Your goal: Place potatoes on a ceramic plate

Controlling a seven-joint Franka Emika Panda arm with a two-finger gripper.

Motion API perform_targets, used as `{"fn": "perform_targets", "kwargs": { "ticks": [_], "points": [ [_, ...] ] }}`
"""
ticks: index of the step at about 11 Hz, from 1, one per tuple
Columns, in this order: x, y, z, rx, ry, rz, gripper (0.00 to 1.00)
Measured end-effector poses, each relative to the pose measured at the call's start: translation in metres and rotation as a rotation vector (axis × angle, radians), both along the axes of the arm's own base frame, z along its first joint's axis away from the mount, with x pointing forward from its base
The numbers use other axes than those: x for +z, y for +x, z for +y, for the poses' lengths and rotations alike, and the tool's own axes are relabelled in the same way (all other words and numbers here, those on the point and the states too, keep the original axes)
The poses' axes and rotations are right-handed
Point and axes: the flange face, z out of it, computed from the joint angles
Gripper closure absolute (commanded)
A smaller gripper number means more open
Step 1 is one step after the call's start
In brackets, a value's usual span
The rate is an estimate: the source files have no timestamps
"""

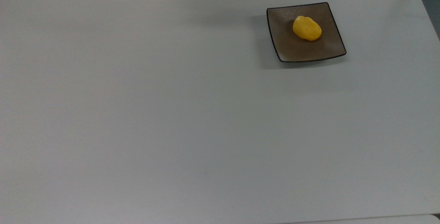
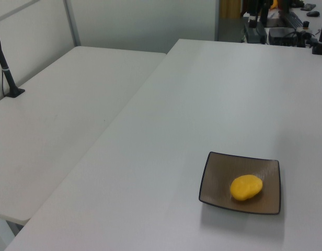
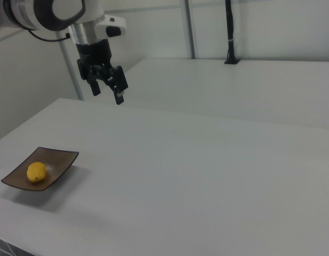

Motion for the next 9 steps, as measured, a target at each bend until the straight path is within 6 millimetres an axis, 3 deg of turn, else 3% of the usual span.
{"fn": "perform_targets", "kwargs": {
  "ticks": [4, 9],
  "points": [
    [-0.02, 0.015, -0.001, 0.194, -0.002, -0.045, 0.0],
    [-0.035, 0.033, -0.001, 0.203, 0.035, -0.078, 0.0]
  ]
}}
